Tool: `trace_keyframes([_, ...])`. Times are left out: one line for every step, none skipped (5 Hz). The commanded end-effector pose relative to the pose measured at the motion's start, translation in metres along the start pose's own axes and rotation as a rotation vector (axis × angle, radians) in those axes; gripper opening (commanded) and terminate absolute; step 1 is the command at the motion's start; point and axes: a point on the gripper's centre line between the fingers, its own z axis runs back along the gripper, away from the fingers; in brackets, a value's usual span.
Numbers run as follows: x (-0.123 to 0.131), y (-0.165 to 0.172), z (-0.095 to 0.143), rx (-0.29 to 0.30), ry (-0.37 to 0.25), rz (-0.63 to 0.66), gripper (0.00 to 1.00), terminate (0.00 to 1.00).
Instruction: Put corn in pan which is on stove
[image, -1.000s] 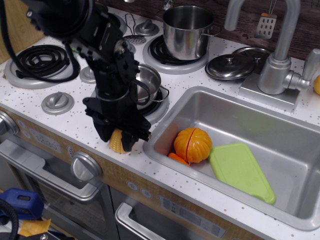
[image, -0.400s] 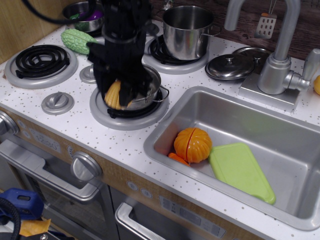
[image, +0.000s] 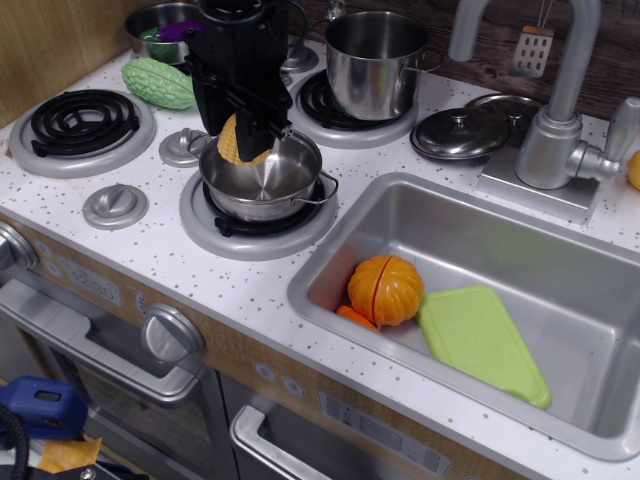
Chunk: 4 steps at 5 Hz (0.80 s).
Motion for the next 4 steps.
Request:
trace_keyframes([0.0048, 0.0214, -0.0076, -0.008, -0.083, -0.036, 1.00, 0.00])
trace_keyframes([0.0041, 0.0242, -0.0162, -0.042, -0.104, -0.043, 1.00, 0.00])
trace_keyframes([0.0041, 0.0242, -0.0162, -0.042, -0.104, -0.043, 1.00, 0.00])
trace_keyframes([0.0041, 0.0242, -0.0162, -0.042, -0.104, -0.043, 1.00, 0.00])
